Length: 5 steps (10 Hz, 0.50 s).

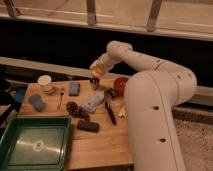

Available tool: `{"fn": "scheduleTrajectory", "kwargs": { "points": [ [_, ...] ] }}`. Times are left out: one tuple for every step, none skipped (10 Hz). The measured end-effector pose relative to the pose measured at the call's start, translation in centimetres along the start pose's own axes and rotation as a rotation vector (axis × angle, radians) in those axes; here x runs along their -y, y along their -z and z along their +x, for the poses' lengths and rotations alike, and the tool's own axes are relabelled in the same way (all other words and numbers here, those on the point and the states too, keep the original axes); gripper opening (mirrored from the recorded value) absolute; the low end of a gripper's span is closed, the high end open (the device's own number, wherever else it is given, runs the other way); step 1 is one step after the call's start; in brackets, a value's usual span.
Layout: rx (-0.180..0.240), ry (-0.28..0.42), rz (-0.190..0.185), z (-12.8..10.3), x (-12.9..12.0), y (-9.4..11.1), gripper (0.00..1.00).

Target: Place apple in metal cup

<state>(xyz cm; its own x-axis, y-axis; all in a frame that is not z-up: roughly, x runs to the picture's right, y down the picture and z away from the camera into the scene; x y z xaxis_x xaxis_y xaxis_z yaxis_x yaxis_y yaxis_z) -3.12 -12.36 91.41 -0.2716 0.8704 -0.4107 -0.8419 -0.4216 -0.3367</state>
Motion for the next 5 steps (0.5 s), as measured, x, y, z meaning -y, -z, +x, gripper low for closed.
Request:
{"fn": "scheduleTrajectory", "kwargs": {
  "points": [
    [-0.010, 0.004, 0.012, 0.1, 0.0, -0.7, 0.00],
    [-0.020, 0.008, 0.030, 0.0, 0.0, -1.5, 0.00],
    [-0.029, 0.009, 0.046, 0.0, 0.0, -2.3, 0.06],
    [-0.033, 0.009, 0.054, -0.1, 0.1, -2.7, 0.14],
    [-0.040, 0.007, 0.061, -0.1, 0.3, -3.1, 0.22]
  ]
}}
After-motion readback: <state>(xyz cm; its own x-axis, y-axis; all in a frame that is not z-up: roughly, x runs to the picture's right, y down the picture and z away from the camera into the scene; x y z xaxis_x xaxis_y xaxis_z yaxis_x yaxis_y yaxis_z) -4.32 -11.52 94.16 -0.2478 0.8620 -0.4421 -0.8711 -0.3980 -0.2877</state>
